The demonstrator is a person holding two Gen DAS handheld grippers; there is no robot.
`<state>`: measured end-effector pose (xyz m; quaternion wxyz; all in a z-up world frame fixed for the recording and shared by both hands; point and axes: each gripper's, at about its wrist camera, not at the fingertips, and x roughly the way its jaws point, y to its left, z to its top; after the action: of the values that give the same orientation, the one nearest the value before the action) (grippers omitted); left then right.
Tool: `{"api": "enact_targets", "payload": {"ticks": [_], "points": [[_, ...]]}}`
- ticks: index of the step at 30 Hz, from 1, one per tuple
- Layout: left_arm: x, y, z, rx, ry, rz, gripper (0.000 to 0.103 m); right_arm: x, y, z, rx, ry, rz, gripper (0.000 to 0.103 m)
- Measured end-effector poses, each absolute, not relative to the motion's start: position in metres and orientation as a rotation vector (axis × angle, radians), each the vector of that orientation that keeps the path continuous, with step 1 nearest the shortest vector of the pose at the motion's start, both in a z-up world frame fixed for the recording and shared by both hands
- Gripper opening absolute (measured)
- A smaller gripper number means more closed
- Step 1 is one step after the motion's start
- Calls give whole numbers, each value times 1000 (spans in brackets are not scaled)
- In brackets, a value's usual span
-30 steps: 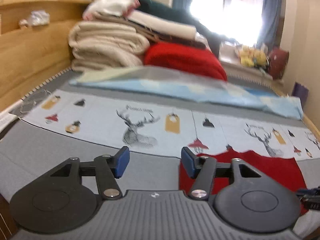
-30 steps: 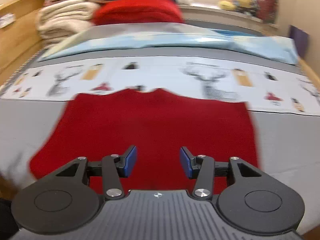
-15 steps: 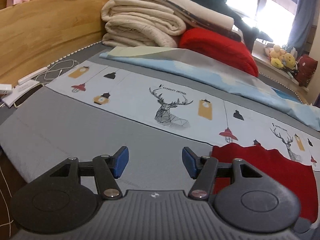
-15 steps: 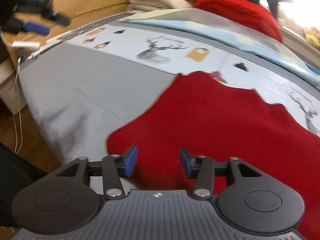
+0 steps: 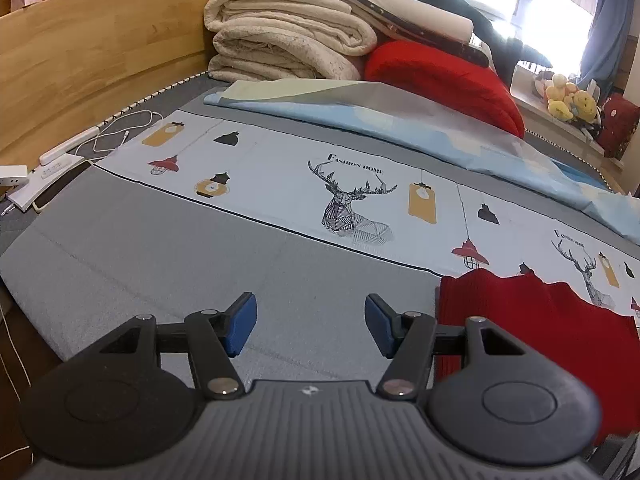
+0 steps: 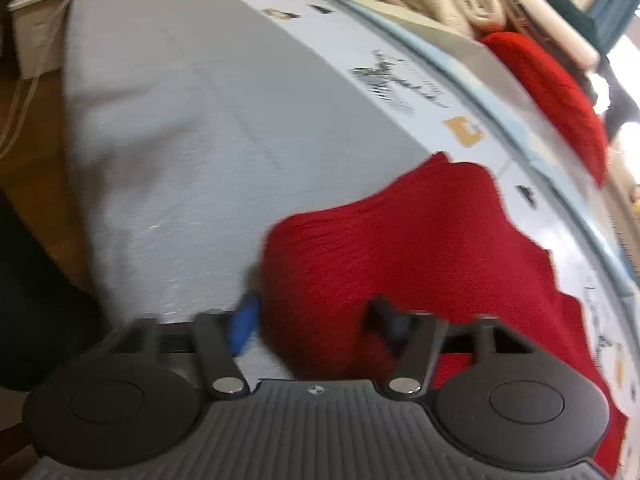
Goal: Fold small clothes
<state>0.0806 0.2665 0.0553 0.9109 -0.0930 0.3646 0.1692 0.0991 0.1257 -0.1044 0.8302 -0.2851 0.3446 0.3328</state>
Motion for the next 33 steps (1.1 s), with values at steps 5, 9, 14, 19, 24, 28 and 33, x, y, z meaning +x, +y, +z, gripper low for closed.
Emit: {"api": "enact_targets", "payload": {"ticks": [5,9,14,19,24,28,33], "points": [[85,257,58,-201,751,338,66,114,102,-82,-435,747,716,26],[94,240,61,-220,741,307,66,131,43,-38,-156,693,653,18],[119,200,61,-217,749,234,66,144,-89,9,177,562,483,16],[146,144,57,-200,757,147,66,130,-231,6,380,527,235,15],[167,86,50,-150,764,67,66,128,-342,-61,533,846,-20,19],[177,52,39,-132,789,23,66,122,-395,-92,612,951,-223,25],[186,15,24,-74,820,-36,66,142,-399,-59,502,820,-69,46]]}}
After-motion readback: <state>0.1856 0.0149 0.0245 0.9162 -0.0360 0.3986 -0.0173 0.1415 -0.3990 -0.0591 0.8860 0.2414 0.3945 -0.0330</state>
